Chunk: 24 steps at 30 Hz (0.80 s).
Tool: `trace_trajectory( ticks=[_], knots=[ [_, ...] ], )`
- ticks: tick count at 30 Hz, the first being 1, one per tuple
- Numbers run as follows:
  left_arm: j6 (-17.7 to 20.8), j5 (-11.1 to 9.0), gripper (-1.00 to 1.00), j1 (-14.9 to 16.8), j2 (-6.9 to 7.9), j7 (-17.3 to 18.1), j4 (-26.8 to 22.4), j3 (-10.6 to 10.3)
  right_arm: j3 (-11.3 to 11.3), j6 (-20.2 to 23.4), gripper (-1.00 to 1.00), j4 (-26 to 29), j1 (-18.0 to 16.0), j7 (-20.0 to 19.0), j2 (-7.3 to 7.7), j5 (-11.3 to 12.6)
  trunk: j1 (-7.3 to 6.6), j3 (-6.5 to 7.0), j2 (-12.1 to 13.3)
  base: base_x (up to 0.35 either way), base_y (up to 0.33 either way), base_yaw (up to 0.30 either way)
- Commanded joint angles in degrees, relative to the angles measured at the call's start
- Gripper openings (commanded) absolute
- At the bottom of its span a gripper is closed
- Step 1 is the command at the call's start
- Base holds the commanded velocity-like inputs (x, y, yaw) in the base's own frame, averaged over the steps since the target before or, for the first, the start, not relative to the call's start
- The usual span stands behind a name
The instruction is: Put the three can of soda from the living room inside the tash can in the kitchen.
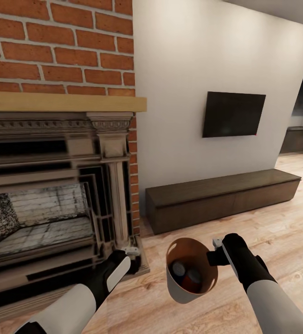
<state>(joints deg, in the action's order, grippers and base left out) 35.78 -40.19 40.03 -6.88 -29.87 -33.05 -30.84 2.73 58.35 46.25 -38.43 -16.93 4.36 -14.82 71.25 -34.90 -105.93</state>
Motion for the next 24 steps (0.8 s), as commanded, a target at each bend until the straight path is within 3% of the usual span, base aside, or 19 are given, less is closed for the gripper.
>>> trace_trajectory(
  ticks=[1,10,24],
  knots=[
    [-0.1,-0.1,1.0,0.0,0.02,0.1,0.4,0.0,0.1,0.1,-1.0,0.0,0.0,-0.4,0.02,1.4,0.0,0.01,0.0,0.0,0.0,0.0],
    [-5.2,-0.3,1.0,-0.2,0.11,0.3,6.4,0.3,0.3,-7.5,-1.0,-0.5,4.1,-0.2,0.46,1.5,0.0,0.01,0.0,0.0,0.0,0.0],
    [-7.0,-0.5,1.0,-0.6,-0.12,0.3,7.7,0.3,0.4,-11.4,-1.0,-1.0,8.1,0.0,0.19,1.7,0.0,0.01,0.0,0.0,0.0,0.0]
  ],
)
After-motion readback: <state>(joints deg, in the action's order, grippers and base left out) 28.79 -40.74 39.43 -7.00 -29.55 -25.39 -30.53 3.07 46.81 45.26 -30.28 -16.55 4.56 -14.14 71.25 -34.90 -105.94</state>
